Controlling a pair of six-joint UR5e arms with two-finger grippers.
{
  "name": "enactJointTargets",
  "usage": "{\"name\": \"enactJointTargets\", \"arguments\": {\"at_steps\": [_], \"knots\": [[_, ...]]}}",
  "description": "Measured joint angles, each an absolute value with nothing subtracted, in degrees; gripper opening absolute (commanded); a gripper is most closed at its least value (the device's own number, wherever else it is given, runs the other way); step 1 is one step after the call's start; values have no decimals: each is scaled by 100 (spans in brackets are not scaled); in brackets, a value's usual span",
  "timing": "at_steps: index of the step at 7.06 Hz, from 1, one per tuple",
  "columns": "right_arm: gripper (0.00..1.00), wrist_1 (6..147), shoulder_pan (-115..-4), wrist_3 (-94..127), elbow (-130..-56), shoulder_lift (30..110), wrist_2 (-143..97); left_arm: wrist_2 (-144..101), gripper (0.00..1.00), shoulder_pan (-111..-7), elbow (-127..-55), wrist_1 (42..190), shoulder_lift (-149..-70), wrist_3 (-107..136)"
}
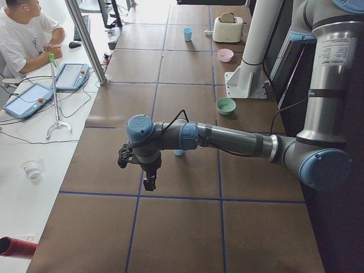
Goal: Stack blue cups with both arms
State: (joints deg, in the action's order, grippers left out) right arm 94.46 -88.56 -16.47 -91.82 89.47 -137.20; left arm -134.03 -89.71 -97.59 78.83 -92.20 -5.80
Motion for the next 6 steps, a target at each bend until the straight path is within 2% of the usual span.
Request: {"name": "enactJointTargets", "arguments": {"at_steps": [3, 6], "knots": [[100, 9440, -8830, -1628, -9196, 8947, -13737, -13497, 100, -8737, -9807, 7979, -9220, -566], [100, 9445, -8730, -1612, -9202, 8947, -13806, -14046, 100, -8020, -9845, 8652, -9178, 317]]}}
